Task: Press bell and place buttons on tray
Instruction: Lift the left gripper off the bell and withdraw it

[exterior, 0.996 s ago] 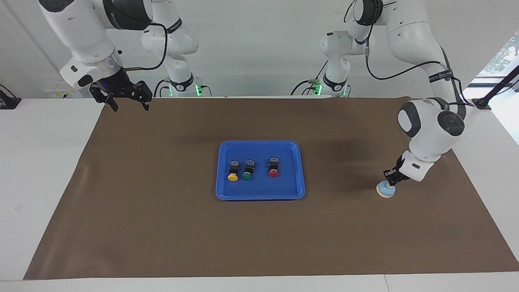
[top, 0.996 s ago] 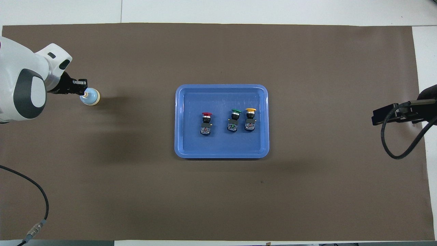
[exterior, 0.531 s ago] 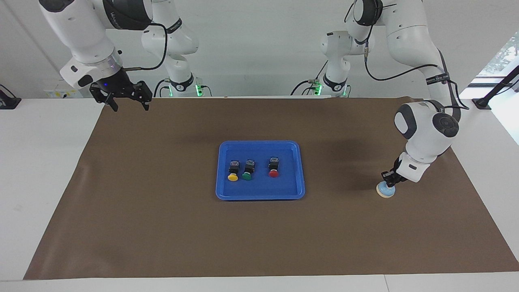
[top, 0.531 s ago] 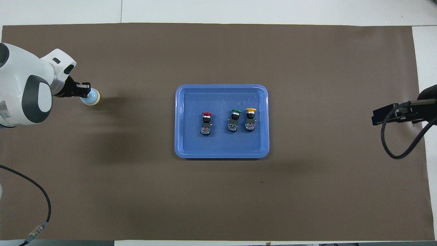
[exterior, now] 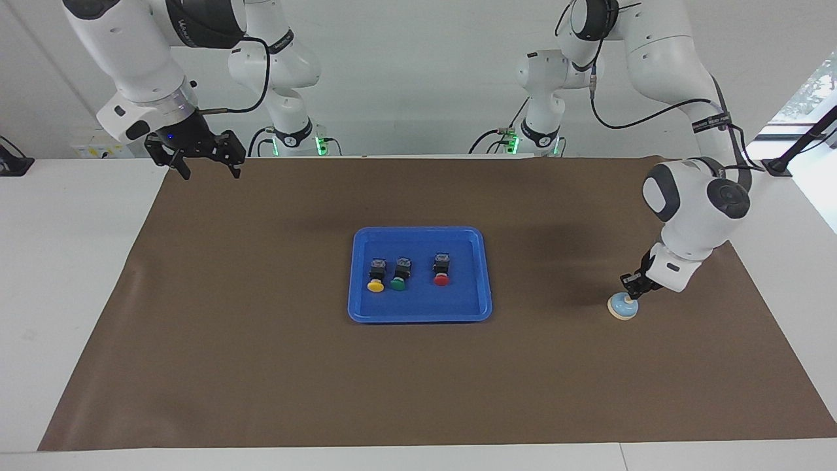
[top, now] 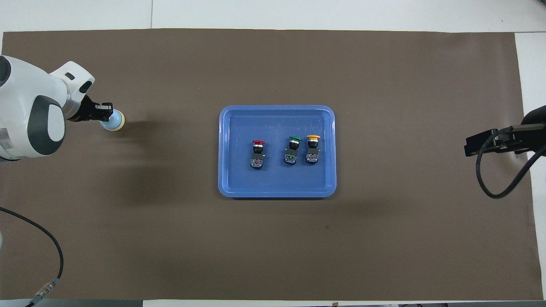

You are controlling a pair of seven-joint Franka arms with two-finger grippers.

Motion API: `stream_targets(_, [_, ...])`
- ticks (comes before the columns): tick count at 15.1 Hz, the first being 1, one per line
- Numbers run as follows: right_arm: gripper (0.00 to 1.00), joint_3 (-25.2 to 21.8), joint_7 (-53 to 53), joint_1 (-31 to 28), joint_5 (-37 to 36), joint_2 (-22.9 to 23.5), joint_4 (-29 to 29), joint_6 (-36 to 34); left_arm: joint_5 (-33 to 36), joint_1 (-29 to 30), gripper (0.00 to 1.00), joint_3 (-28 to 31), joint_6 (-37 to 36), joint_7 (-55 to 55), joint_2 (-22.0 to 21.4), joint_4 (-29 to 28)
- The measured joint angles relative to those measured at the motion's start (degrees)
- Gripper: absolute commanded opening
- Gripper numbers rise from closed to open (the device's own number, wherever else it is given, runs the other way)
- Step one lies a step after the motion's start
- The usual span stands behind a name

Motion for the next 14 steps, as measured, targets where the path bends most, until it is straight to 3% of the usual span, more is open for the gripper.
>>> stream_targets(3, [1.0, 0.0, 0.0, 0.0, 0.0, 0.0, 0.0, 0.0, 0.0, 1.06, 0.0, 0.12, -6.77, 0.0, -3.68, 3.52])
stream_targets(4, [1.0, 0.0, 0.0, 0.0, 0.0, 0.0, 0.0, 0.0, 0.0, 1.49, 0.07, 0.13, -8.79, 0.02, -5.55, 3.79])
stream_targets(5, [1.0, 0.0, 0.0, 0.0, 0.0, 0.0, 0.0, 0.0, 0.0, 1.76, 0.33, 0.14, -10.79, 0.03, -7.41, 3.82])
stream_targets(7, [1.0, 0.0, 0.0, 0.0, 0.0, 0.0, 0.0, 0.0, 0.0, 2.03, 0.95, 0.13, -14.34, 0.04, -11.04, 3.82])
stream_targets(8, [1.0, 0.0, 0.0, 0.0, 0.0, 0.0, 0.0, 0.0, 0.0, 2.04, 1.0, 0.13, -15.61, 0.04, -12.6, 3.8])
stream_targets(14, [1.0, 0.0, 0.0, 0.0, 0.0, 0.0, 0.0, 0.0, 0.0, 2.26, 1.0, 0.17, -22.28, 0.04, -19.17, 3.34])
